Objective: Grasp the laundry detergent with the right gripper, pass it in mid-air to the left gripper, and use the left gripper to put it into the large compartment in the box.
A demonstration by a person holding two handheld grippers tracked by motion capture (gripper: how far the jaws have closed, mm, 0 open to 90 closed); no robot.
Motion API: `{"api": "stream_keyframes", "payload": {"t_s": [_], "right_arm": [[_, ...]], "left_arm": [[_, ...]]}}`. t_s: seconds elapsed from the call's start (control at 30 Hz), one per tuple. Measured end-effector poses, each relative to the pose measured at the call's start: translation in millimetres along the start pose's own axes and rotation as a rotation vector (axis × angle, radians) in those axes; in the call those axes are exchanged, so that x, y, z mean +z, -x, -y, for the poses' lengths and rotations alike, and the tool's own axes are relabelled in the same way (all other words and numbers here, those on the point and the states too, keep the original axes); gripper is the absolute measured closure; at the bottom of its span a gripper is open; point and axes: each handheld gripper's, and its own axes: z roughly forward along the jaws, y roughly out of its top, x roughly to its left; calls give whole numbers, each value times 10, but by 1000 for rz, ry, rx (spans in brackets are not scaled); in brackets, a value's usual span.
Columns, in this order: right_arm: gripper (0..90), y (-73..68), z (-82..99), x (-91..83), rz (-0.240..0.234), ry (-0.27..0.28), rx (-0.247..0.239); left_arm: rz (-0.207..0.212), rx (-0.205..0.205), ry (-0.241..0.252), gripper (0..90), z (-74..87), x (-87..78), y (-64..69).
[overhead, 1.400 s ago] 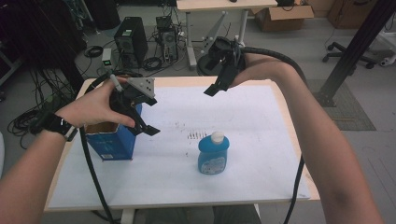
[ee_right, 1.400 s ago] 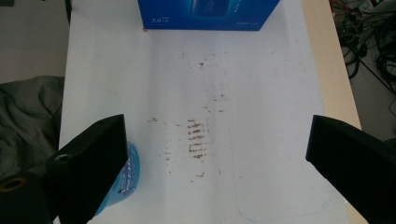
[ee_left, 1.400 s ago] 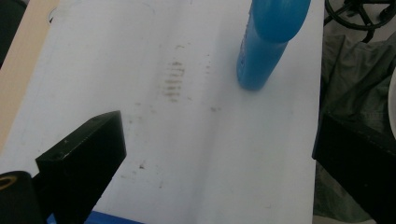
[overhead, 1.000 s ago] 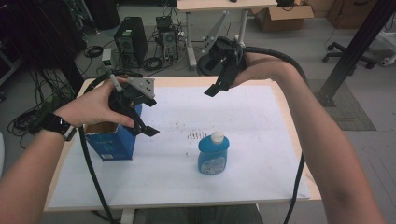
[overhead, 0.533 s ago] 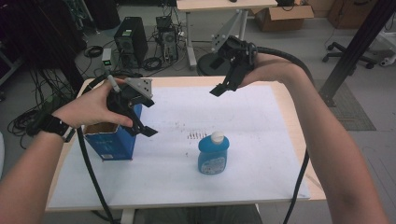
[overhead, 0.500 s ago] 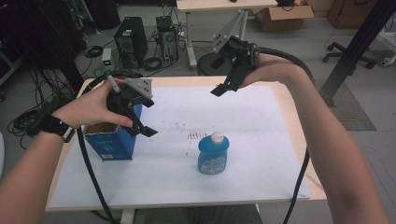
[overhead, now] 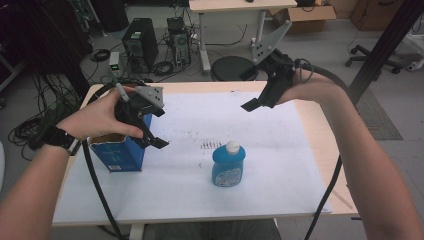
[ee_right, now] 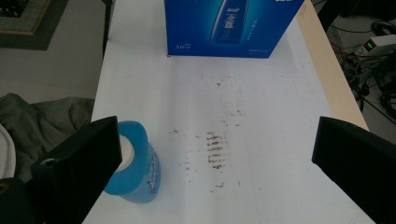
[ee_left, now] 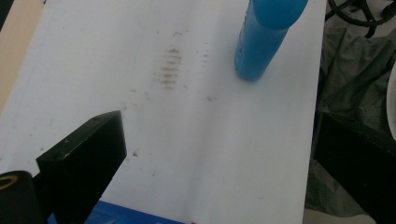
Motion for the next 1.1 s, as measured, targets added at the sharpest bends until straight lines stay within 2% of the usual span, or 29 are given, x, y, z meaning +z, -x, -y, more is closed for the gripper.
{"api": "stream_keyframes", "payload": {"t_s": [0.37, 0.6, 1.1], "right_arm": [[13, -214, 327, 8, -16, 45, 4], [13, -320, 563, 48, -38, 107, 22], [9, -479, 977, 369, -75, 164, 75]], "left_arm": [[11, 5, -4, 36, -20, 92, 64], [10, 7, -1, 36, -34, 101, 91], [8, 3, -8, 36, -14, 113, 95]]}}
